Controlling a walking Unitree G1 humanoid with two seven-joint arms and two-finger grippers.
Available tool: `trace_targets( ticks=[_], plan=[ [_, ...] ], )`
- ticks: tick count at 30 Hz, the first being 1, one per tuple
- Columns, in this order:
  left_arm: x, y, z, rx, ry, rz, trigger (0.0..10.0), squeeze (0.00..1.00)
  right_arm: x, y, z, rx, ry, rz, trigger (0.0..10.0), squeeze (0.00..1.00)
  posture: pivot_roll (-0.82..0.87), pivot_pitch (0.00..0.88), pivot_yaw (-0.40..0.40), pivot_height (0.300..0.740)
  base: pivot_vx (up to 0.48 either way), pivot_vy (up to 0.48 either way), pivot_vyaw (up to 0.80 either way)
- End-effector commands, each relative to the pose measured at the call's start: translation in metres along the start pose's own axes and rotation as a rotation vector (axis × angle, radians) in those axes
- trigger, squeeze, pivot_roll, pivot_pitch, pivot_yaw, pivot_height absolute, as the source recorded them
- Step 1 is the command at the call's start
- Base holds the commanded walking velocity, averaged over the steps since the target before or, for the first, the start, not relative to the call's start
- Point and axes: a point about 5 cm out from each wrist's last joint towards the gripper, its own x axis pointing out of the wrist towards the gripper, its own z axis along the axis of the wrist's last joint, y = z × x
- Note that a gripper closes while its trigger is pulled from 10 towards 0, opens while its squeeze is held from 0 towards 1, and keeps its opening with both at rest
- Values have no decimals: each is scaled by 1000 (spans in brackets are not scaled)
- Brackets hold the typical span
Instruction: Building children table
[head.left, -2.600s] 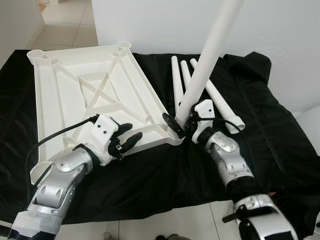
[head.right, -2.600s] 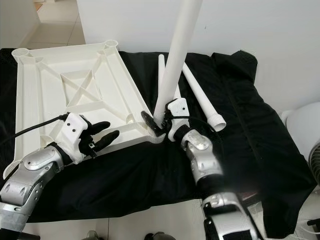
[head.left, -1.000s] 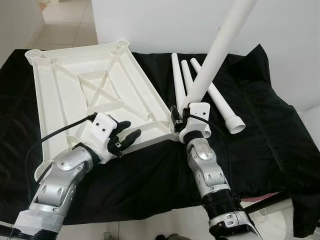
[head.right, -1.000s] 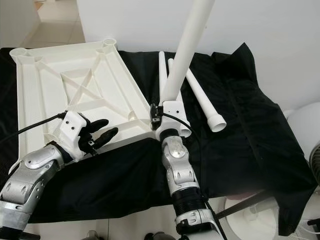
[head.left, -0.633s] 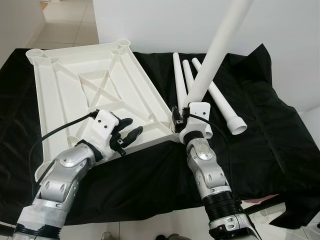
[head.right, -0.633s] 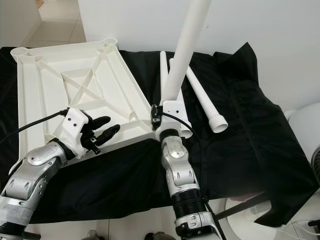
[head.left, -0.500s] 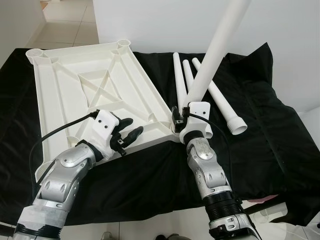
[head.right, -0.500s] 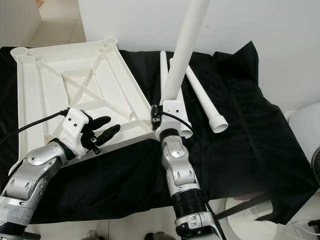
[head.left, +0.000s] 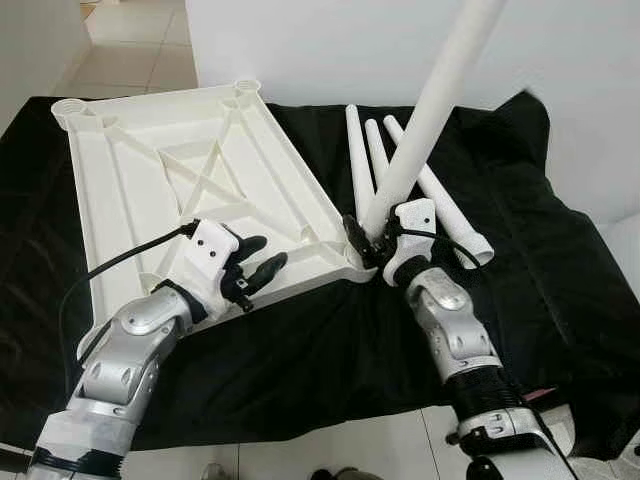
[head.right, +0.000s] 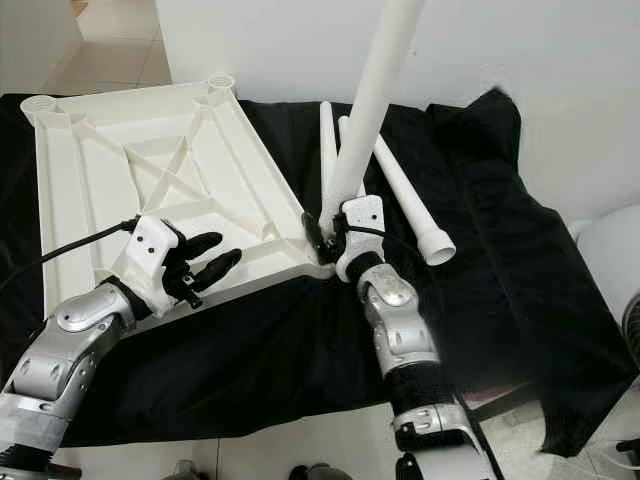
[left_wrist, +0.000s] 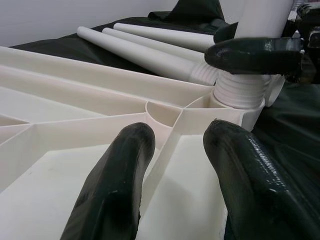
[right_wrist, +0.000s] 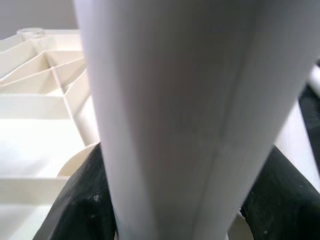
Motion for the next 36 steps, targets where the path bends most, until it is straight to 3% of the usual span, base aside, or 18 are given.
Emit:
trace_targets(
  ticks=[1,7,8,11,12,21,22,32,36],
  plan=[
    [2,-4,-1,15,8,-33,10000,0,0,-3,-5,-17,23,61,10000,0,16,87,-83,740,0,0,0],
    [3,-5,-1,15,5,-38,10000,0,1,-10,-9,-62,38,200,10000,0,17,83,-82,740,0,0,0],
    [4,-5,-1,15,5,-38,10000,0,2,-13,-8,-71,42,205,1922,0,18,81,-83,740,0,0,0],
    [4,-5,-1,15,4,-38,10000,0,2,-17,-8,-81,48,207,1922,0,18,81,-83,740,0,0,0],
    [4,-6,-1,16,4,-39,10000,0,2,-22,-9,-78,58,209,0,0,21,78,-84,740,0,0,0],
    [2,-6,-2,16,7,-37,10000,0,0,-24,-12,-9,37,208,0,0,20,81,-85,740,0,0,0],
    [2,-6,-2,15,8,-39,10000,0,1,-24,-12,-1,38,197,10000,0,20,81,-85,740,0,0,0],
    [2,-7,-2,13,9,-43,10000,0,4,-9,-11,52,34,96,10000,0,14,94,-87,740,0,0,0],
    [2,-7,-2,12,9,-47,10000,0,8,1,-10,80,50,-4,10000,0,12,103,-82,740,0,0,0]
  ],
)
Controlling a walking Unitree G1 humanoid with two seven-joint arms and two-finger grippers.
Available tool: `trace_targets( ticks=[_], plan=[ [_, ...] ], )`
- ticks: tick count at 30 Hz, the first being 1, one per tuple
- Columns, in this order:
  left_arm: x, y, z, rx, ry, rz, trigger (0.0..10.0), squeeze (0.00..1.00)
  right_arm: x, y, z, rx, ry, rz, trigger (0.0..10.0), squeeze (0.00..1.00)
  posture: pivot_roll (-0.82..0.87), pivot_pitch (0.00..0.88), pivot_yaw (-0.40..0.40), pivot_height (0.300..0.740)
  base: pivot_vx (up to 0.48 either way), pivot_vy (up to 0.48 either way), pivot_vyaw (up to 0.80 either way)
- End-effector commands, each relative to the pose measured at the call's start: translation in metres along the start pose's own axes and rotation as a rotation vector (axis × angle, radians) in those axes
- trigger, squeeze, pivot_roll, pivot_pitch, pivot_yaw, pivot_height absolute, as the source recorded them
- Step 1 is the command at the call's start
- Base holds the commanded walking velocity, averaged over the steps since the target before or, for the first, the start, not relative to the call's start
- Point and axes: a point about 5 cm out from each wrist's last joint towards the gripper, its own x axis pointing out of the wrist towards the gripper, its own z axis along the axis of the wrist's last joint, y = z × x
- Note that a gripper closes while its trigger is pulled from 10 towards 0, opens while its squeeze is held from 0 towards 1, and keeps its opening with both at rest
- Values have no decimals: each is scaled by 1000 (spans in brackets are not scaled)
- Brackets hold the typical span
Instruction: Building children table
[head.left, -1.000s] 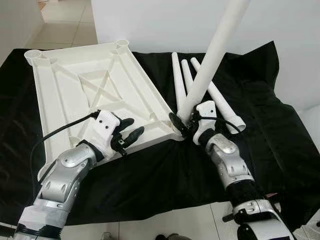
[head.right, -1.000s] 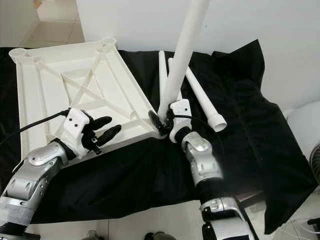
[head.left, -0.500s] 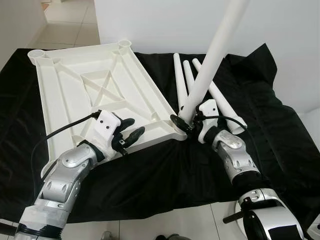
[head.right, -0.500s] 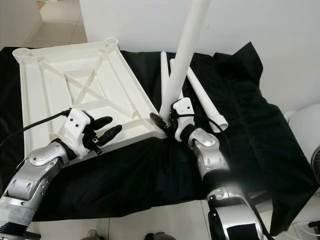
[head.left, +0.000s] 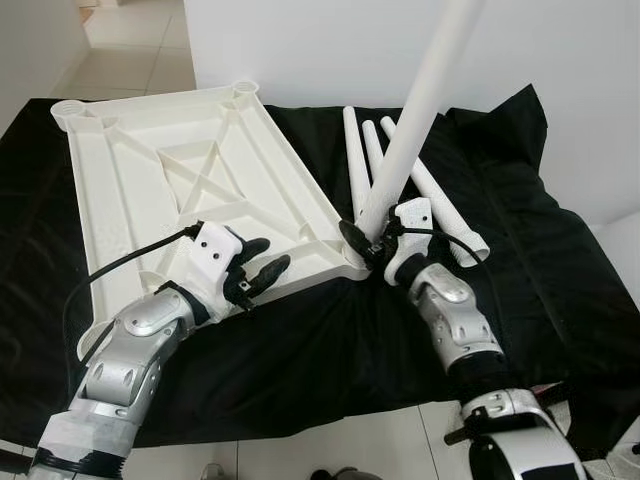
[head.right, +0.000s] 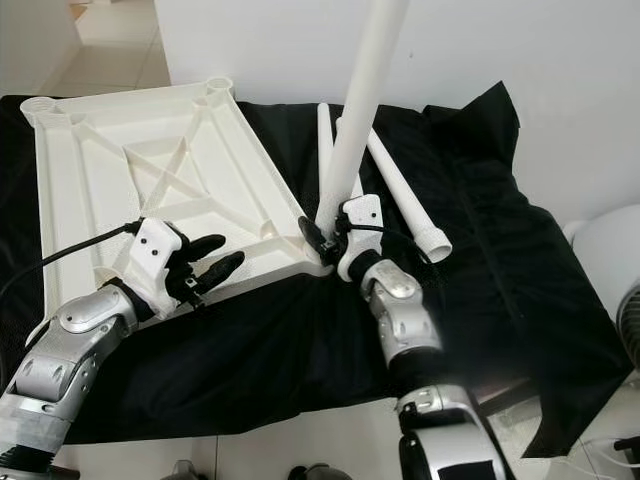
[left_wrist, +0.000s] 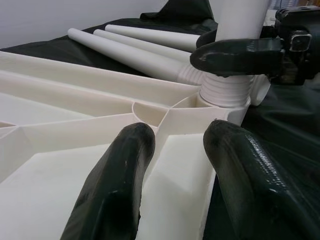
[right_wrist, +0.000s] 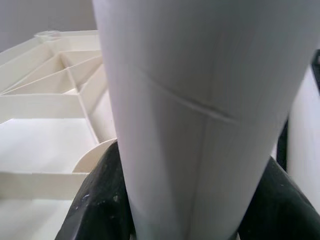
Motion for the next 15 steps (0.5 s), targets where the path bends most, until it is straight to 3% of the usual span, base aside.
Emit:
trace_targets(
  ticks=[1,5,7,10,11,15],
  plan=[
    [0,-5,0,13,6,-37,10000,0,-2,1,-6,23,33,-42,10000,0,12,103,-82,740,0,0,0],
    [0,-4,0,12,7,-37,10000,0,-2,5,-7,27,41,-90,10000,0,13,108,-80,740,0,0,0],
    [-1,-3,0,12,12,-36,10000,0,-6,24,-8,46,34,-243,10000,0,10,117,-76,740,0,0,0],
    [-2,-3,0,11,13,-37,10000,0,-10,31,-6,51,24,-320,10000,0,7,121,-78,740,0,0,0],
    [-2,-3,0,10,13,-36,10000,0,-14,35,-8,83,38,-423,10000,0,5,122,-79,740,0,0,0],
    [-1,-3,0,9,11,-36,10000,0,-18,44,-12,107,59,-474,10000,0,4,123,-79,740,0,0,0]
  ],
)
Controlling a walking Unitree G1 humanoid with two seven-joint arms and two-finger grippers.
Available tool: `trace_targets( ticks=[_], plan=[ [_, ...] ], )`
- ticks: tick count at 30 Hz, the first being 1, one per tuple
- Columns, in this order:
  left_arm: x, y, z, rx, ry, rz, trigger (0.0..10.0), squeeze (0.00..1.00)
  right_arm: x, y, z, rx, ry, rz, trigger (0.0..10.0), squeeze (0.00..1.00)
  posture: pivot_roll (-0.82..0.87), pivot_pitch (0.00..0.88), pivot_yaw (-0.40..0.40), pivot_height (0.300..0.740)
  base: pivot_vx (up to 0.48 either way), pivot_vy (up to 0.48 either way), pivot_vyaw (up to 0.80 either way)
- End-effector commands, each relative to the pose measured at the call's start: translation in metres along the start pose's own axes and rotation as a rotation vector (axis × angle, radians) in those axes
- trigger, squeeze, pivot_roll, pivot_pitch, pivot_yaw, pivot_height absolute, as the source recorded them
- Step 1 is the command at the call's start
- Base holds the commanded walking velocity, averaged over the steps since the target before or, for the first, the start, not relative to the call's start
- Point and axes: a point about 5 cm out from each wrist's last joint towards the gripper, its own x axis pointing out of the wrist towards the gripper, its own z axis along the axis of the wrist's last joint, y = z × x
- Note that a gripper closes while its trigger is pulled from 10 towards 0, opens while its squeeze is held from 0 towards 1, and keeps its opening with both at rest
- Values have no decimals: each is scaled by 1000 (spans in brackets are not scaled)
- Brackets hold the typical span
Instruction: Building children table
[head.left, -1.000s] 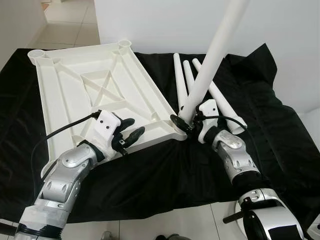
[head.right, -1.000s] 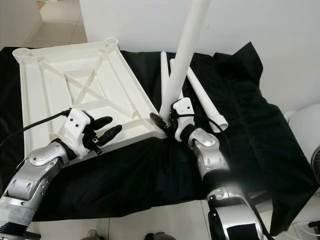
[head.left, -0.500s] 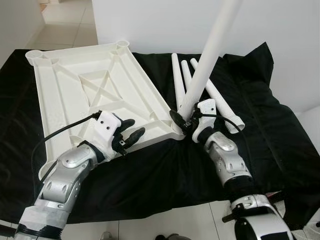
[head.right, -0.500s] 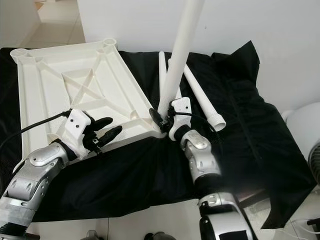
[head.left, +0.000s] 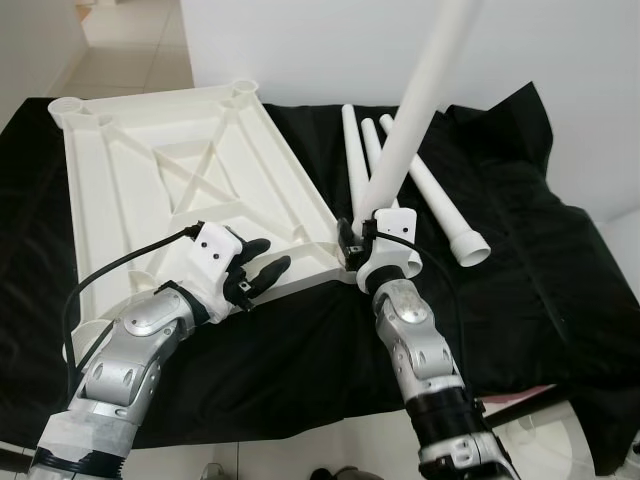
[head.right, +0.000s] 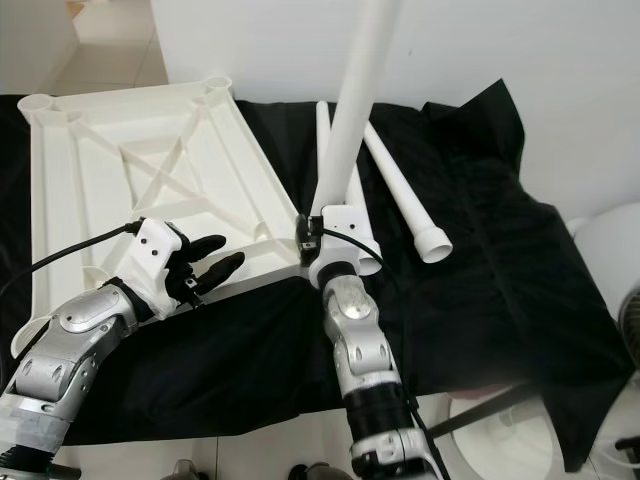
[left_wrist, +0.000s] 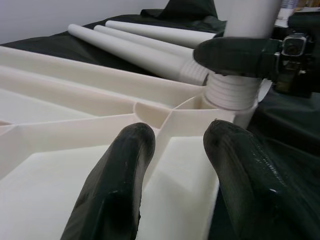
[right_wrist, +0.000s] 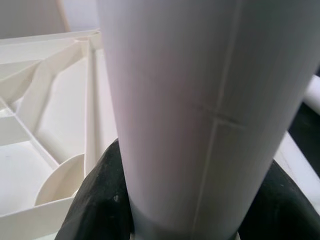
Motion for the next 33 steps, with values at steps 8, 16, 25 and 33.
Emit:
trace_targets(
  ticks=[8,16,25,33],
  plan=[
    [1,-4,0,12,7,-48,10000,0,-10,6,-14,30,82,-6,10000,0,0,120,-75,740,0,0,0],
    [0,-3,1,13,7,-44,10000,0,-12,10,-11,19,83,-13,10000,0,-7,120,-79,740,0,0,0],
    [2,-4,1,12,6,-47,10000,0,-16,10,-8,27,70,0,10000,1000,-20,123,-78,740,0,0,0],
    [2,-3,1,12,6,-49,10000,0,-16,9,-3,33,47,56,10000,1000,-22,121,-77,740,0,0,0]
  ],
)
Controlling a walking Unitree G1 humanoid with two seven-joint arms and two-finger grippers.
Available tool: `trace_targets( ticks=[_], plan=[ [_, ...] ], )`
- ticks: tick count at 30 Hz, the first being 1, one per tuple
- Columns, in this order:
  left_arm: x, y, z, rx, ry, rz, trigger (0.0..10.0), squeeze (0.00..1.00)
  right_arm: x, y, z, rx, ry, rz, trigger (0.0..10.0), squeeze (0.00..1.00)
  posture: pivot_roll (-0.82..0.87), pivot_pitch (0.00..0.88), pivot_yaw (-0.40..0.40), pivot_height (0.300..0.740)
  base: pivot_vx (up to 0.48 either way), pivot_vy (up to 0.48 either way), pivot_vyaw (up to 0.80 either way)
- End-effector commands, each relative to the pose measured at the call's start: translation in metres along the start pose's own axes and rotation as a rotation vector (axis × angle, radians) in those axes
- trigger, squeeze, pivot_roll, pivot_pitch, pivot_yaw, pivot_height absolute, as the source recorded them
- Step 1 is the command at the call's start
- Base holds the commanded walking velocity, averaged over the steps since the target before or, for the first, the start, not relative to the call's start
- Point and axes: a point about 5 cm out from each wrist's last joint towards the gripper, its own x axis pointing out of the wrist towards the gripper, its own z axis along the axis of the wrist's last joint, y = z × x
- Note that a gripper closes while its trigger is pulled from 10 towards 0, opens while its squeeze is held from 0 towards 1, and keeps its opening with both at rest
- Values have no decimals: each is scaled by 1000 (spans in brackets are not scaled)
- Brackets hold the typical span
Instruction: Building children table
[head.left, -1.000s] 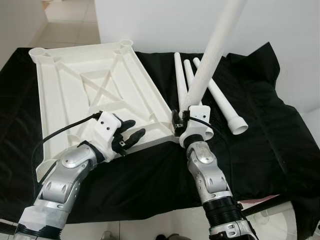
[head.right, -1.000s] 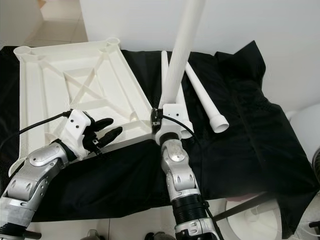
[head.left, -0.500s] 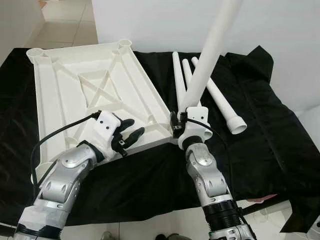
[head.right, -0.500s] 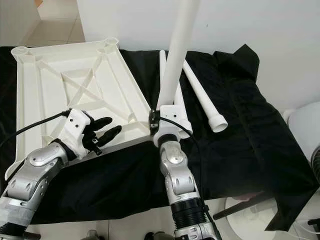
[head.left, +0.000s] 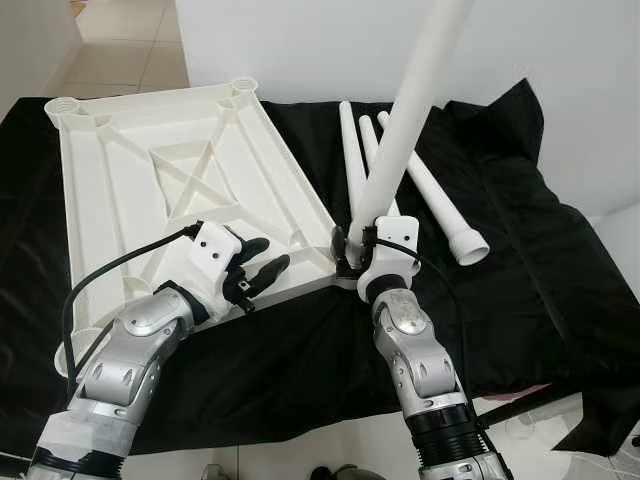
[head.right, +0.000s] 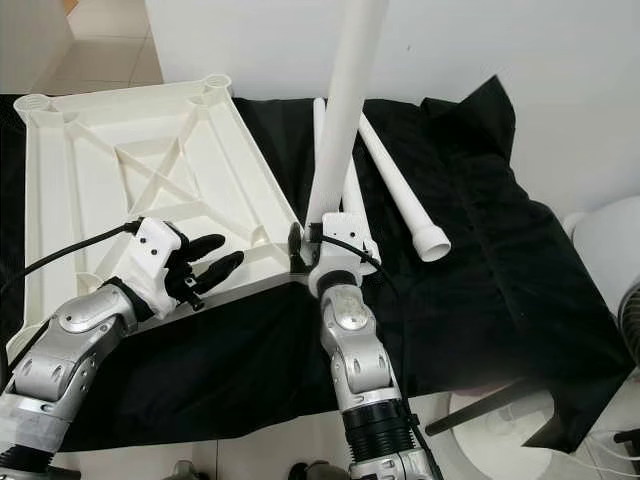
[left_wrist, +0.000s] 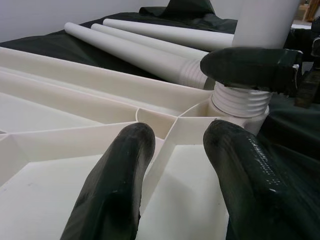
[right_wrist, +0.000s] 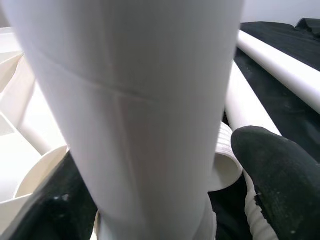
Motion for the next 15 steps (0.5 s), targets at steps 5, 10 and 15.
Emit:
trace_targets(
  ticks=[5,10,15],
  plan=[
    [2,-4,1,13,7,-49,10000,0,-6,-3,-4,21,-1,80,10000,0,-21,121,-77,740,0,0,0],
    [3,-3,1,13,6,-49,10000,0,-3,-11,0,-9,-39,174,10000,0,-22,118,-74,740,0,0,0],
    [3,-3,1,11,6,-51,10000,0,0,-16,2,-29,-51,233,10000,0,-14,117,-68,740,0,0,0]
  ],
)
